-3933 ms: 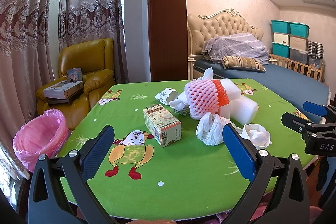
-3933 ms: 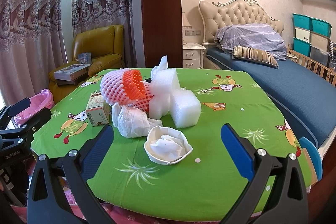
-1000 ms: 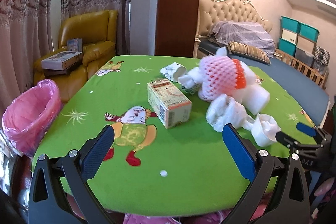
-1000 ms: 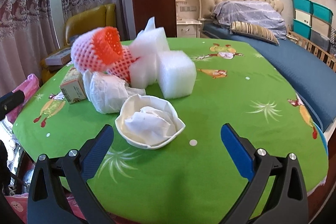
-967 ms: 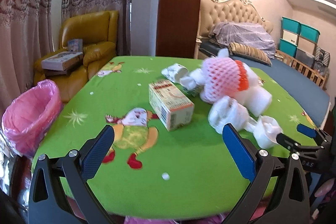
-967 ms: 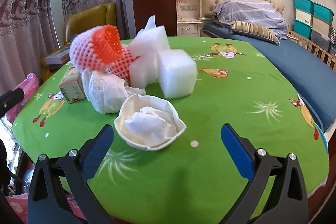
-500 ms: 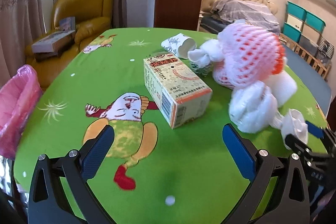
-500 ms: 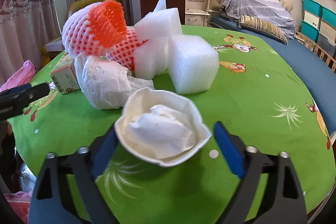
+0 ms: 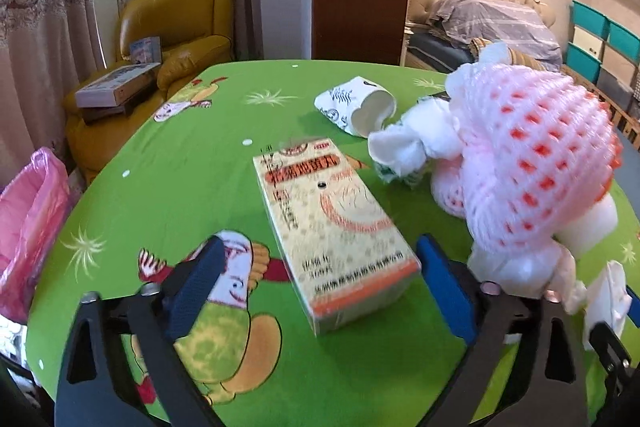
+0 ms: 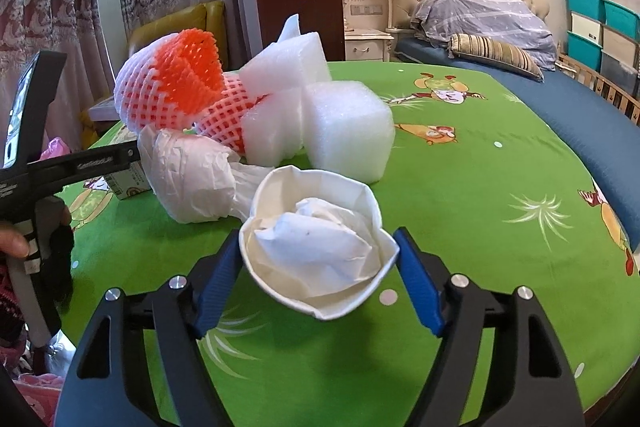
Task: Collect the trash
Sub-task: 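Grasp the white paper bowl with the right gripper while the left grasps the medicine box, then carry bowl and box to the pink bin and release both, then grasp the pink foam net with the left gripper while the right grasps the plastic bag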
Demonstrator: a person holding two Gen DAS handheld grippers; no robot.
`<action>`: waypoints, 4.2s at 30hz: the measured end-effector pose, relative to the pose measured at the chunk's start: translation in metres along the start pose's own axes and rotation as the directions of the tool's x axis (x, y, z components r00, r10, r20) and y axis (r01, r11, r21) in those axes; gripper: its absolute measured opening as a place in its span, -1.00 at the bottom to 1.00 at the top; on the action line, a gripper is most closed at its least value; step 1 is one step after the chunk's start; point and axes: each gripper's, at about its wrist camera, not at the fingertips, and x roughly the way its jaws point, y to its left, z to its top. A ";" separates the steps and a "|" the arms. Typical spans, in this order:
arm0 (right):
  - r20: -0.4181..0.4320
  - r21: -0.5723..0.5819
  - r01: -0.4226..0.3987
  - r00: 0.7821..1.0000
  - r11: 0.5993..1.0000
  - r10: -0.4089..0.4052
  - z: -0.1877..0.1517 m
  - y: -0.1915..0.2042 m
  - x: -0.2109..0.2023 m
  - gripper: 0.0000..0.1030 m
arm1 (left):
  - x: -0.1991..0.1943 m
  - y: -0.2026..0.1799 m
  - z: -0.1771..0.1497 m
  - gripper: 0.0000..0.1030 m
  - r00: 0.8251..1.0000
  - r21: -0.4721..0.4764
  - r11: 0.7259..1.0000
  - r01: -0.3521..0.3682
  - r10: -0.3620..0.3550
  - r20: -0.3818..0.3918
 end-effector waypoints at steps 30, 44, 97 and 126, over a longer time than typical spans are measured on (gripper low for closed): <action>0.089 -0.248 -0.085 0.990 0.965 0.110 0.006 0.089 -0.039 0.42 | -0.082 0.071 -0.069 0.02 0.993 0.037 0.999 -0.028 0.024 0.112; 0.037 -0.287 -0.108 0.992 0.952 0.124 0.009 0.110 -0.025 0.42 | -0.052 0.089 -0.064 -0.11 0.998 -0.036 0.999 -0.004 0.006 0.063; -0.146 -0.657 -0.544 0.771 0.523 0.620 0.086 0.486 0.078 0.55 | -0.110 0.397 -0.041 -0.08 0.937 -0.395 0.889 -0.230 0.313 0.158; 0.157 -0.344 -0.334 0.901 0.877 0.405 0.096 0.181 -0.023 0.69 | -0.139 0.200 -0.032 0.87 0.939 -0.102 0.989 -0.104 0.132 0.319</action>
